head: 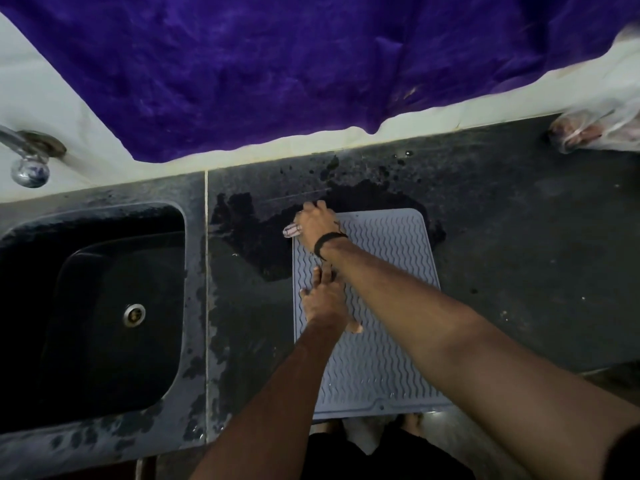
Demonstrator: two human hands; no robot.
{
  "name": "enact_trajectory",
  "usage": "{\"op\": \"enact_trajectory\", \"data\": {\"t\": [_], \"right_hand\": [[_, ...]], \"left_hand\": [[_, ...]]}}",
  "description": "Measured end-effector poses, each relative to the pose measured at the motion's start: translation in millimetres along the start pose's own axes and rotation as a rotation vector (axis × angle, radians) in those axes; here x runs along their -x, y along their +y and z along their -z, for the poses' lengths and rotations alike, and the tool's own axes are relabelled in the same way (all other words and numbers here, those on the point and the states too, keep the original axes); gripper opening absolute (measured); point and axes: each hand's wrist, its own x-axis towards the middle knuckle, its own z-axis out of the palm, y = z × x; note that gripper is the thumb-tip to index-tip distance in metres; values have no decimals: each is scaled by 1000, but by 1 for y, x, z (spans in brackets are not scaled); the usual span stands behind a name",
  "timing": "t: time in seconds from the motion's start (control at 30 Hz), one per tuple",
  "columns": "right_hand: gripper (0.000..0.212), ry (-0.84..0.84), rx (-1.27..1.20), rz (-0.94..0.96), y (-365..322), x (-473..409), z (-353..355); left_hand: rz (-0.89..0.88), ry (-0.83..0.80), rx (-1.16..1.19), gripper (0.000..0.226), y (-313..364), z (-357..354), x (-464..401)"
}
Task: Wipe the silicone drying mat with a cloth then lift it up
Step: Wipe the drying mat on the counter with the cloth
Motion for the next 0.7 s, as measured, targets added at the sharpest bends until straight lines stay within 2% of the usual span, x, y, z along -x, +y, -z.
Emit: {"op": "enact_trajectory", "data": {"t": [0.07,0.27,0.47,0.7], "right_hand": [[39,20,9,-50,26,7,1],[37,55,31,-252,91,15,7],[36,64,37,-293,109,24,6],[34,74,16,-400,167,60,14]], "left_hand": [[-12,-18,4,148,1,2,1],[0,-18,7,148,4,2,0],[4,-1,29,147,4,3,1],[33,-8,36,145,7,6,3]]}}
